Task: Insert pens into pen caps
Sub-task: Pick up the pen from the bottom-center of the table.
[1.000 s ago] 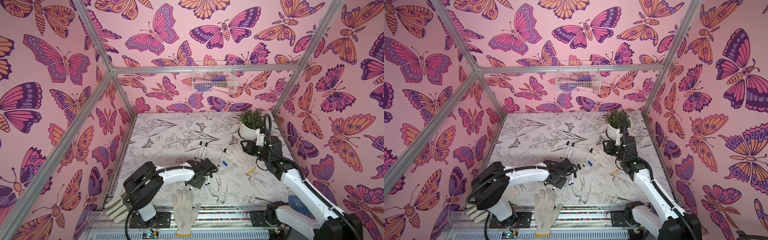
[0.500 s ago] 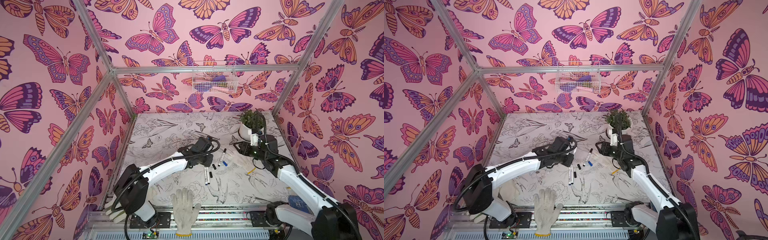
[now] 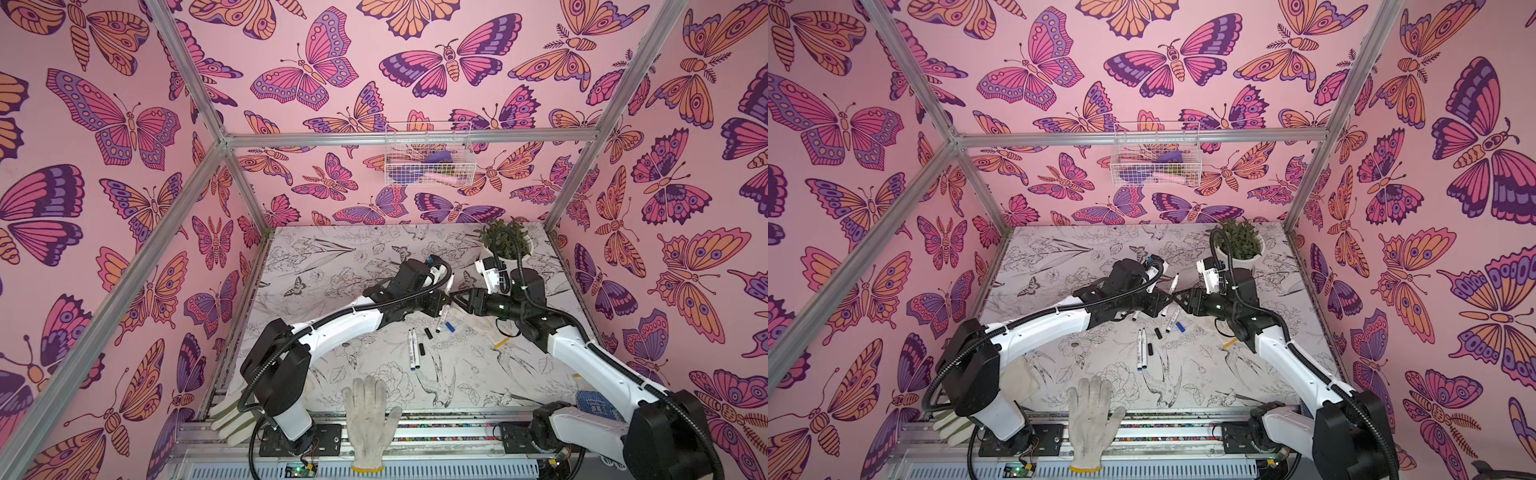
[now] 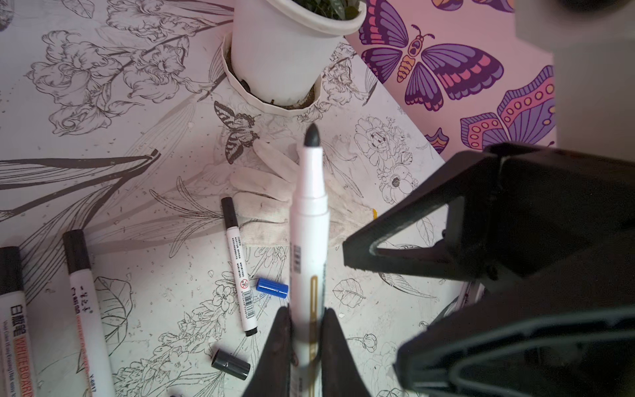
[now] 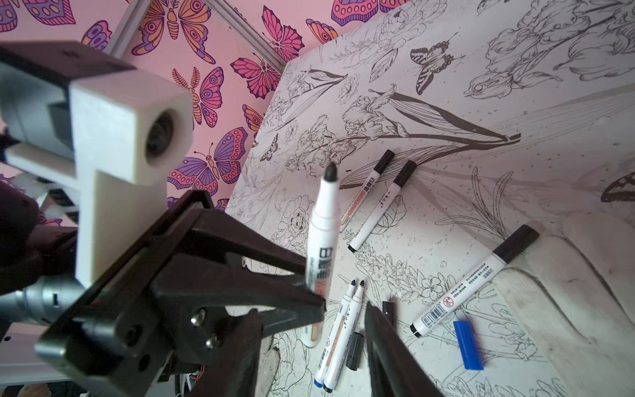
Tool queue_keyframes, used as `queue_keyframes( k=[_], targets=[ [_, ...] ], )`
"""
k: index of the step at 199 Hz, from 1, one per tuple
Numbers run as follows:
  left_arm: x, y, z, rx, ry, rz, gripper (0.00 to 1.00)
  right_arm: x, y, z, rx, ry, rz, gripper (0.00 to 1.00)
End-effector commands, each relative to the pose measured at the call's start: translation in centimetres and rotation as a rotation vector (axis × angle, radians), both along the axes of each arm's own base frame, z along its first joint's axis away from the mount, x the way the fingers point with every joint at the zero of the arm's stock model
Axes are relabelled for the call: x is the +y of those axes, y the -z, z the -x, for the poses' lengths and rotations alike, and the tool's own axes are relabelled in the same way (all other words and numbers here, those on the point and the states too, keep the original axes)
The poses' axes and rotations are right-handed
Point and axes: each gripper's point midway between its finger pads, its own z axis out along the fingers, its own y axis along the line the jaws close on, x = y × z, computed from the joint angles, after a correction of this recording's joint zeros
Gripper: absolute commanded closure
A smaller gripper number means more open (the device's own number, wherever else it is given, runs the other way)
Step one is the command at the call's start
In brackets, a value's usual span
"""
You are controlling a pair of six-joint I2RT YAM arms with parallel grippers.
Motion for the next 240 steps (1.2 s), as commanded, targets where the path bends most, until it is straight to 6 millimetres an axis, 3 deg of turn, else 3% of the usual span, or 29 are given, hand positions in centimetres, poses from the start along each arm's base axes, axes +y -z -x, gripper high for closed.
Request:
queue_keyframes(
  k=[1,39,98,109,137,154,194,240],
  targets=[
    [-1.2,-0.7,1.3,-0.024,0.076,0.035,1.00,0.6,-2.3,-0.6,-0.073,-0.017,-0.036,0.51],
    [-1.5,-0.9,2.8,-0.044,0.145,0.037,1.00,0.6,-2.2,-1.8,-0.072,0.023,-0.044,0.58],
    [-1.5,-0.6,2.5,-0.046,0.126,0.031,1.00,0.5,-2.2,-1.6,-0.063,0.034,-0.050,1.00],
    [-1.6,-0.5,2.4,-0.041,0.124,0.031,0.98,0.3,-2.3,-1.6,-0.070,0.042,-0.048,1.00],
    [-1.6,-0.1,2.3,-0.037,0.124,0.023,0.69,0.1,-3.0,-1.6,-0.085,0.059,-0.061,1.00],
    [-1.7,0.2,2.3,-0.032,0.124,0.018,0.61,-0.1,-3.5,-1.7,-0.097,0.079,-0.067,1.00],
    [-1.7,1.0,2.1,-0.025,0.119,0.005,0.63,-0.1,-4.7,-1.6,-0.114,0.085,-0.102,1.00],
    [-2.2,0.9,1.9,-0.028,0.124,0.007,0.68,0.0,-4.3,-1.5,-0.107,0.074,-0.094,1.00]
  ],
)
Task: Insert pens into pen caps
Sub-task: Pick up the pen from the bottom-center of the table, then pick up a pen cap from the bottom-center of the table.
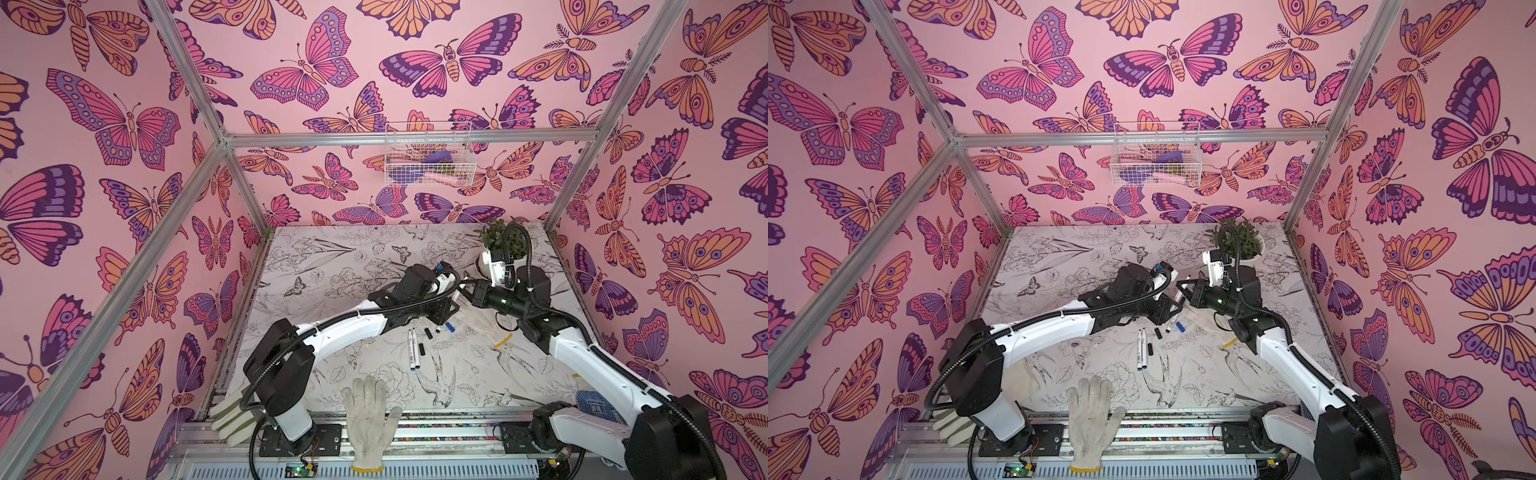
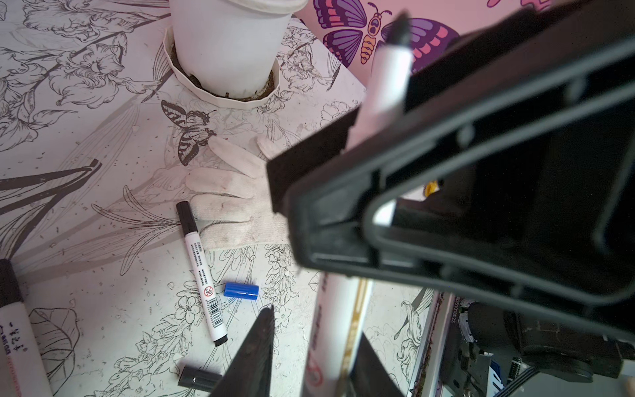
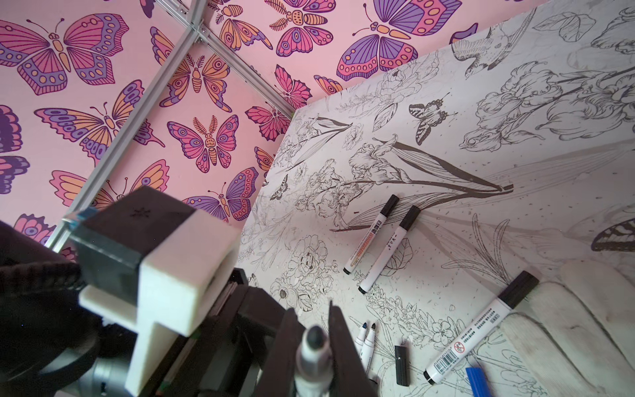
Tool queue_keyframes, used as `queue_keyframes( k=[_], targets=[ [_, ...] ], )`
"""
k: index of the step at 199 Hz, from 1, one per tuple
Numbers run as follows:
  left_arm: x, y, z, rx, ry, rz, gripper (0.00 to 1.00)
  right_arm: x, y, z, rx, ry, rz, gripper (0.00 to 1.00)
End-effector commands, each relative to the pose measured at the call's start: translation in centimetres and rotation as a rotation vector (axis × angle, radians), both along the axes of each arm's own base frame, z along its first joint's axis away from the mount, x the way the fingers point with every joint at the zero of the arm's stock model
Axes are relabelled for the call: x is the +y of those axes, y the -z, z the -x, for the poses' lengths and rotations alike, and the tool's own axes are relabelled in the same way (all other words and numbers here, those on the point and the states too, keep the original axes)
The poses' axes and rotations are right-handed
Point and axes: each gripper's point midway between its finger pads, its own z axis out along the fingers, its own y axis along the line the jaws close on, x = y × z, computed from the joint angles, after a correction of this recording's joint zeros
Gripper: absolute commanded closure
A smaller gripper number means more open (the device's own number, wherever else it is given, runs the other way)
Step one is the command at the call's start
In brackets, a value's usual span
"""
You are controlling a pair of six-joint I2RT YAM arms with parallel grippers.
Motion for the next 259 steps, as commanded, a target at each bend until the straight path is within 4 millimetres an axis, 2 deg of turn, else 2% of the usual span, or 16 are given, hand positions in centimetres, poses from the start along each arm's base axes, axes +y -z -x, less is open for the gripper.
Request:
queue_keyframes(
  k=[1,29,58,76,102,111,122,132,146,171,188,196,236,259],
  targets=[
    [-0.5,0.4,0.0,-0.006,0.014,-0.006,0.68,0.3,-1.3,0.0,-0.039,-0.009,-0.020,1.00],
    [-0.9,0.1,-0.2,-0.020,0.017,0.003,0.73,0.5,-0.9,0.0,-0.027,-0.020,-0.017,1.00],
    [-0.7,0.0,-0.5,-0.024,-0.010,0.005,1.00,0.1,-0.2,-0.1,-0.016,-0.001,0.018,1.00],
    [0.3,0.1,-1.0,-0.031,-0.067,0.006,1.00,-0.3,0.6,-0.1,0.001,0.020,0.053,1.00],
    [3.0,0.9,-2.4,-0.008,-0.194,0.024,1.00,-0.7,1.0,0.1,-0.006,0.029,0.090,0.98],
    [3.9,0.9,-2.7,0.001,-0.225,0.044,1.00,-0.8,1.0,0.1,-0.009,0.030,0.098,0.91],
    [4.7,1.1,-2.8,0.003,-0.253,0.054,1.00,-0.9,1.0,0.2,-0.013,0.031,0.103,0.69],
    [5.9,1.6,-3.2,0.004,-0.305,0.034,1.00,-1.0,0.7,0.4,-0.028,0.033,0.104,0.58],
    [7.8,2.5,-3.8,0.009,-0.403,-0.003,1.00,-1.5,0.7,0.5,-0.043,0.057,0.114,0.54],
    [10.8,3.8,-4.3,0.023,-0.544,-0.029,1.00,-2.1,1.1,0.9,-0.052,0.076,0.152,0.53],
    [11.8,4.3,-4.2,0.022,-0.577,-0.047,1.00,-2.1,2.6,1.4,-0.009,0.053,0.215,0.53],
    [12.2,4.3,-4.2,0.019,-0.591,-0.056,1.00,-1.4,3.5,2.1,0.010,0.008,0.256,0.54],
    [13.8,4.0,-4.6,0.008,-0.641,-0.059,1.00,2.8,9.2,7.6,0.092,-0.317,0.556,0.59],
    [14.3,3.9,-4.8,0.011,-0.657,-0.053,1.00,4.3,12.7,9.6,0.165,-0.452,0.670,0.61]
  ],
)
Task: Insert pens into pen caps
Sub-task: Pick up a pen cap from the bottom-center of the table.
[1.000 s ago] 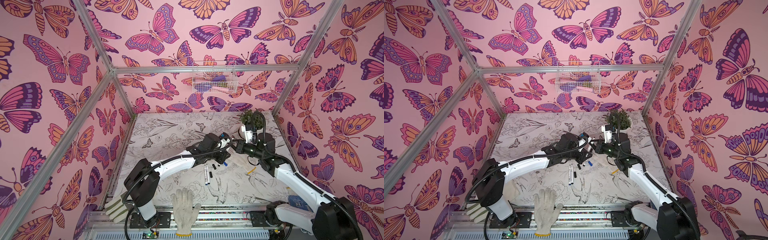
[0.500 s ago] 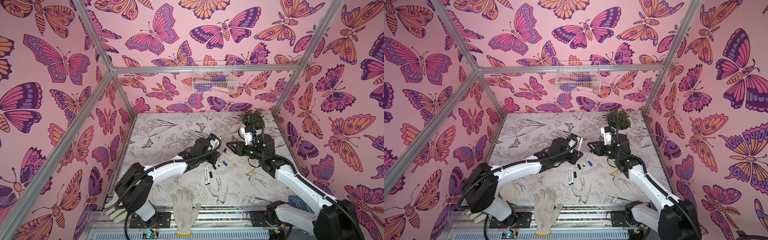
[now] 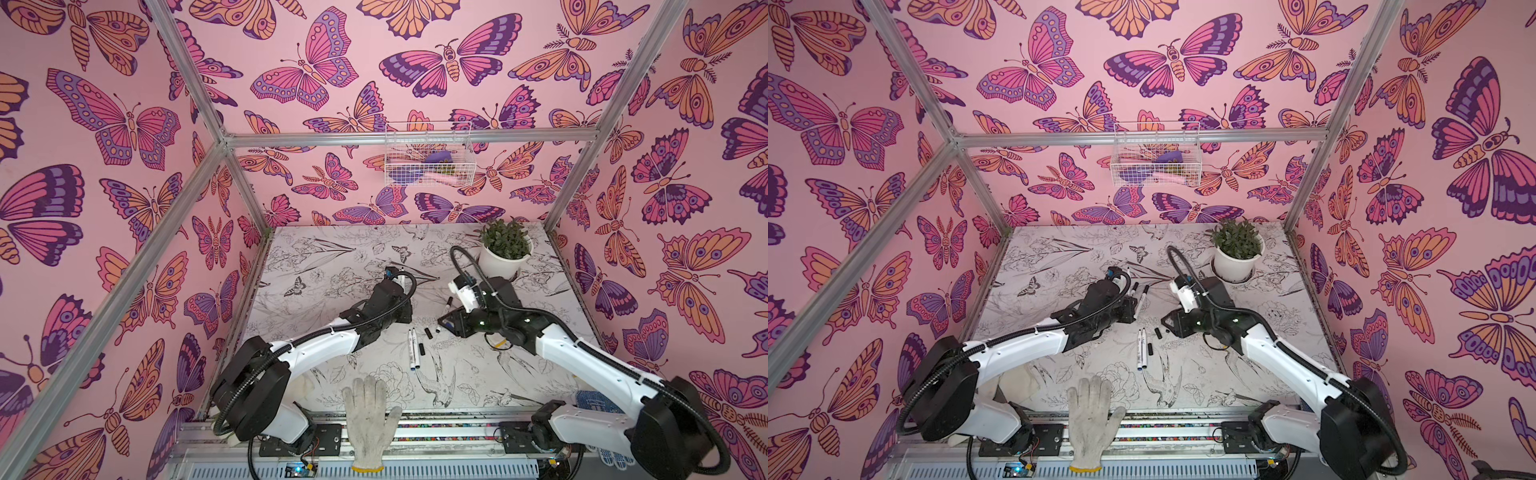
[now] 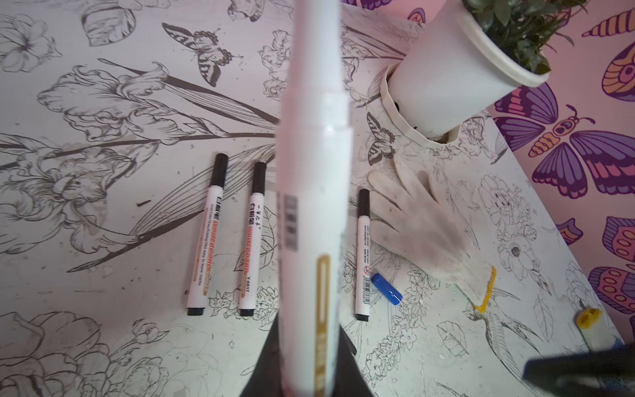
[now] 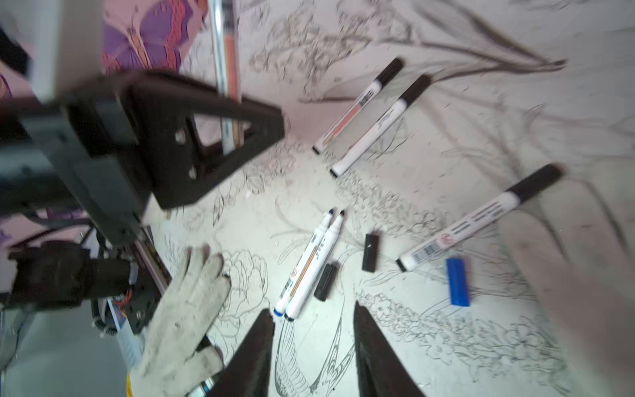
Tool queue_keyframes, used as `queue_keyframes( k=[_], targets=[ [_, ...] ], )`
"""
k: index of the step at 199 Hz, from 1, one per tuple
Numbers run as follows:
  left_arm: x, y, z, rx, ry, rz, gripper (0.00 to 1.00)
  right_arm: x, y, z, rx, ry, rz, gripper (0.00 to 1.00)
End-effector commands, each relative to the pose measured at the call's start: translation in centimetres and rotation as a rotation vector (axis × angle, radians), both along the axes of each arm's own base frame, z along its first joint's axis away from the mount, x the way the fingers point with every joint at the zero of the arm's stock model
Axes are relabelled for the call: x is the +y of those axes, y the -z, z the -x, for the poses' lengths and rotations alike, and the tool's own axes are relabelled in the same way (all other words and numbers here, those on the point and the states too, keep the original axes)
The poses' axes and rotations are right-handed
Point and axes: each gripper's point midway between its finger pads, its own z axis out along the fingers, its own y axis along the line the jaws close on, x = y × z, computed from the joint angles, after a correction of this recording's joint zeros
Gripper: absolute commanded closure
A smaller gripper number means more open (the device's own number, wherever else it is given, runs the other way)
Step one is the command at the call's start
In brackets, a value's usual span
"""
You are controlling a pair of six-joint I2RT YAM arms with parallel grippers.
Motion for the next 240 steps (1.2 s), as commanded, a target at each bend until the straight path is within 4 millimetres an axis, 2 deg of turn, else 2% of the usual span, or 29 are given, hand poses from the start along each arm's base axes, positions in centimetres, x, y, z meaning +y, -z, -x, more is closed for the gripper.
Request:
queue_keyframes(
  k=[1,30,41,45,65,115,182,240],
  targets=[
    [1.6,0.1,-0.2,0.003,-0.058,-0.009,1.00,0.0,3.8,2.7,0.068,-0.154,0.203,0.61],
    [1.6,-0.1,-0.2,0.001,-0.051,-0.004,1.00,1.1,7.2,2.9,0.148,-0.210,0.331,0.62],
    [1.7,-0.1,-0.1,0.003,-0.055,-0.001,1.00,1.5,7.6,2.8,0.166,-0.228,0.364,0.62],
    [1.8,-0.1,0.0,0.003,-0.056,-0.001,1.00,1.6,8.7,2.9,0.195,-0.241,0.397,0.63],
    [2.0,-0.1,0.1,0.002,-0.060,-0.002,1.00,2.1,9.9,3.1,0.208,-0.275,0.460,0.64],
    [3.1,-0.5,0.1,-0.010,-0.118,0.013,1.00,2.7,11.4,2.6,0.232,-0.281,0.488,0.63],
    [4.4,-0.6,0.5,-0.018,-0.139,0.004,1.00,4.1,11.4,2.3,0.217,-0.304,0.480,0.63],
    [6.0,-0.9,0.8,-0.026,-0.202,0.008,1.00,3.7,12.8,1.5,0.223,-0.270,0.541,0.65]
  ],
)
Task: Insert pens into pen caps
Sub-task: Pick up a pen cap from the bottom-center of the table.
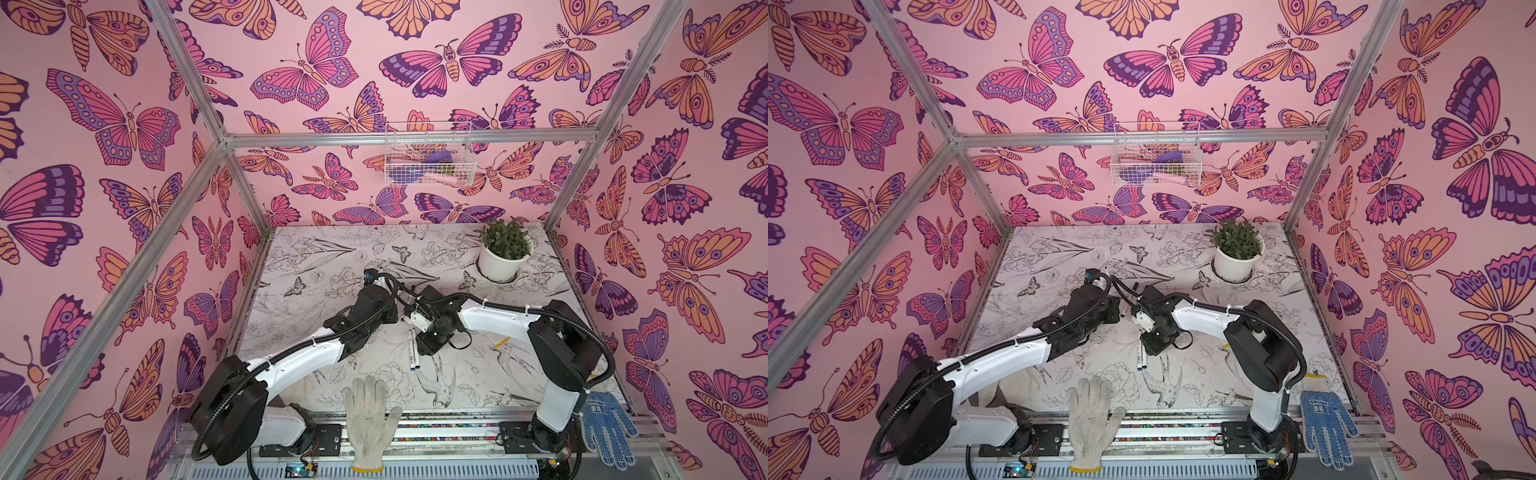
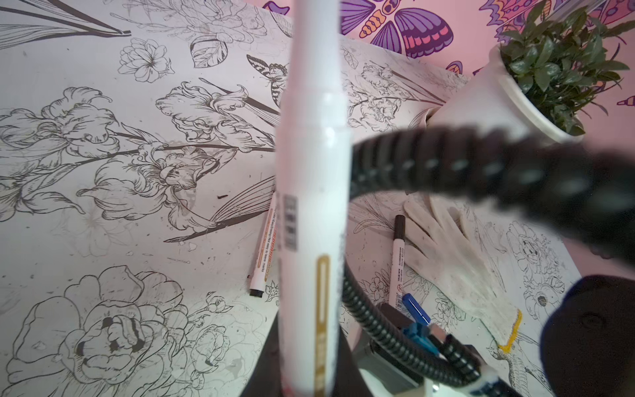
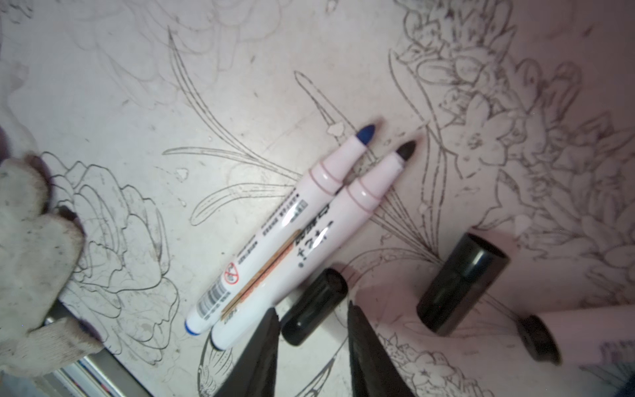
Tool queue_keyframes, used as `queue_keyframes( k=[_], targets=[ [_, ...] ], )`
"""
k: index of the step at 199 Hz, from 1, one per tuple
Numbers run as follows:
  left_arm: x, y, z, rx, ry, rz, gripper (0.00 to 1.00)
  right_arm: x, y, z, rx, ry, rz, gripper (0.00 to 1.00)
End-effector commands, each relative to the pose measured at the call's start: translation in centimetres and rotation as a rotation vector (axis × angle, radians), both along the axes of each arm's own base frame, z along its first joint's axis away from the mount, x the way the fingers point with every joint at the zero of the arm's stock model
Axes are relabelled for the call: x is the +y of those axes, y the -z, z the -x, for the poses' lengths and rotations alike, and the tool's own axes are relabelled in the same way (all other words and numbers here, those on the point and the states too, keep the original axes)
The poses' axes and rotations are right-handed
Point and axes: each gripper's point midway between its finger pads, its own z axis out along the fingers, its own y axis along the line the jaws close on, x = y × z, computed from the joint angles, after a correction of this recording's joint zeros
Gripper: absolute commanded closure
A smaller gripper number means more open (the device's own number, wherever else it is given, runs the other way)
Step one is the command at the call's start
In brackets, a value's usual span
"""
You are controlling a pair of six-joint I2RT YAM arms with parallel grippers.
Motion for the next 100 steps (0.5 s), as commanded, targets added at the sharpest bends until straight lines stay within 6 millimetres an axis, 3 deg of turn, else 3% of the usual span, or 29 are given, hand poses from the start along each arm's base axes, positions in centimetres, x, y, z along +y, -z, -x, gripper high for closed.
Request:
queue_keyframes(
  k=[1,71,100],
  targets=[
    [1.2,0.0,0.3,-0.003,-0.037,-0.003,1.00,-0.5,0.4,-0.1,-0.012,-0.011,0.051,0.65],
    [0.6,-0.2,0.4,0.001,0.001,0.001,1.00,-1.3,1.9,-0.9,-0.077,-0.002,0.156,0.72],
    [-0.2,-0.2,0.4,0.010,0.031,0.019,1.00,-1.2,2.8,-0.7,-0.073,-0.012,0.180,0.84]
  ],
)
